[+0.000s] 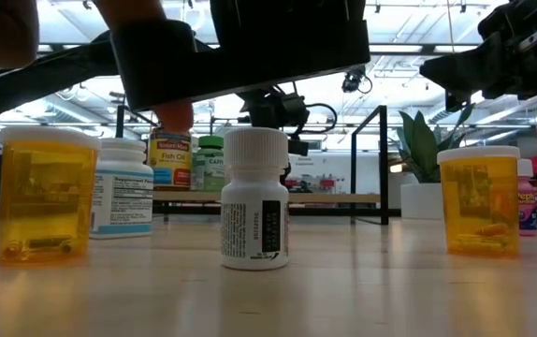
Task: Pick and place medicine bottles onto shelf by color
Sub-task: Put the red pill bottle on the shelf
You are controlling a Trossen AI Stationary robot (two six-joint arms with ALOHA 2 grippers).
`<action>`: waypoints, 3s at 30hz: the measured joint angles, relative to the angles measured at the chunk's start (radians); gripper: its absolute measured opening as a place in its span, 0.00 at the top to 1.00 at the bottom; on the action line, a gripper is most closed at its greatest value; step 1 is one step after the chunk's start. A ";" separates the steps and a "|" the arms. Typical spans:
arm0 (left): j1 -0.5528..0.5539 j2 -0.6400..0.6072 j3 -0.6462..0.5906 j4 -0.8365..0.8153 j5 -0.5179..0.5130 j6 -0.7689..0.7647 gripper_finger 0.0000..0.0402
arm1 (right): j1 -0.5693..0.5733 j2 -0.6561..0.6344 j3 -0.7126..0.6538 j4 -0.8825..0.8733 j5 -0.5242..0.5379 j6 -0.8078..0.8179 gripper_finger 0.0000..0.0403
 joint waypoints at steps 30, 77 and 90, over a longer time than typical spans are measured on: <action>-0.004 -0.001 0.000 -0.002 -0.026 0.015 0.55 | 0.000 0.000 0.000 0.000 0.000 0.000 0.85; -0.025 -0.046 0.011 -0.035 -0.069 -0.003 0.42 | 0.000 0.000 0.000 0.000 0.000 0.000 0.85; 0.031 -0.045 0.001 -0.106 -0.017 -0.080 0.23 | 0.000 0.000 0.000 0.000 0.000 0.000 0.85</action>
